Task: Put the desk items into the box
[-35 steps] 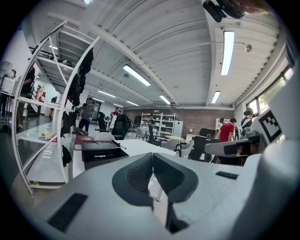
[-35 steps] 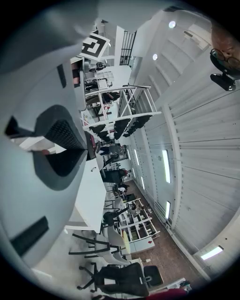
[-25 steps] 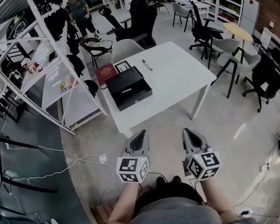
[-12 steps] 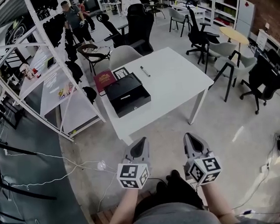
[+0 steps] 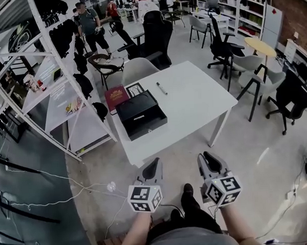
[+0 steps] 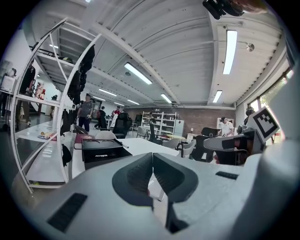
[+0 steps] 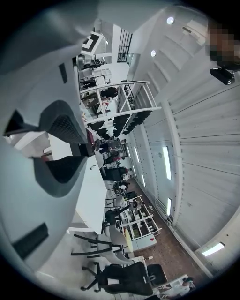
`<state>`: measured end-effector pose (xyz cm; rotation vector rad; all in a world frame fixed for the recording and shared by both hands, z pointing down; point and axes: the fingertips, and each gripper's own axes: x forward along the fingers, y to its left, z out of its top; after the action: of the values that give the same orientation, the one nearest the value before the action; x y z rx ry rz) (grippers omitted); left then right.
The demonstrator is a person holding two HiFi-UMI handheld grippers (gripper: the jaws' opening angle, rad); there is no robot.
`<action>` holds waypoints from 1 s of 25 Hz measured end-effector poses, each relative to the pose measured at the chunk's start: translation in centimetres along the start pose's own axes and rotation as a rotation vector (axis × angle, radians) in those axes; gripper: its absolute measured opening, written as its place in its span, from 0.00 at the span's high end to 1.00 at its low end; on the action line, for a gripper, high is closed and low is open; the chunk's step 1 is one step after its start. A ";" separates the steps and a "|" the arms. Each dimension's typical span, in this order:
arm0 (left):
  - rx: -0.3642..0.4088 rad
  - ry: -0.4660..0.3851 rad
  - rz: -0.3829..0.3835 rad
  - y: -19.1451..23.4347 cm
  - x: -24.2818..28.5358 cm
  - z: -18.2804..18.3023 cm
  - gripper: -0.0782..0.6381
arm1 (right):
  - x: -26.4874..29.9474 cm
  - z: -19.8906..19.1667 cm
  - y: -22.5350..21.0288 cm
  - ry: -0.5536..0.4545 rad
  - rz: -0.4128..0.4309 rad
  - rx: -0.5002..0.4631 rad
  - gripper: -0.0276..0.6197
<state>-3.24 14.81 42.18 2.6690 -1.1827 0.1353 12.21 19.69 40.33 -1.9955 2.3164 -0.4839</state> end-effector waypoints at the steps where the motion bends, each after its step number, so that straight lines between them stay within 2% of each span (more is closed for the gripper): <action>1: -0.001 0.003 0.005 0.3 0.5 0.0 0.88 | 0.7 0.0 -0.1 0.008 0.009 0.001 0.82; 6: 0.005 0.003 0.026 2.2 4.1 1.0 0.88 | 4.9 1.4 -1.8 0.008 0.040 0.002 0.77; 25: -0.008 0.005 0.146 6.1 16.5 3.5 0.88 | 17.6 5.4 -9.9 0.066 0.138 -0.007 0.73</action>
<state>3.36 -1.87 42.60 2.5719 -1.3735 0.1599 20.02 0.26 40.76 -1.8328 2.4766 -0.5412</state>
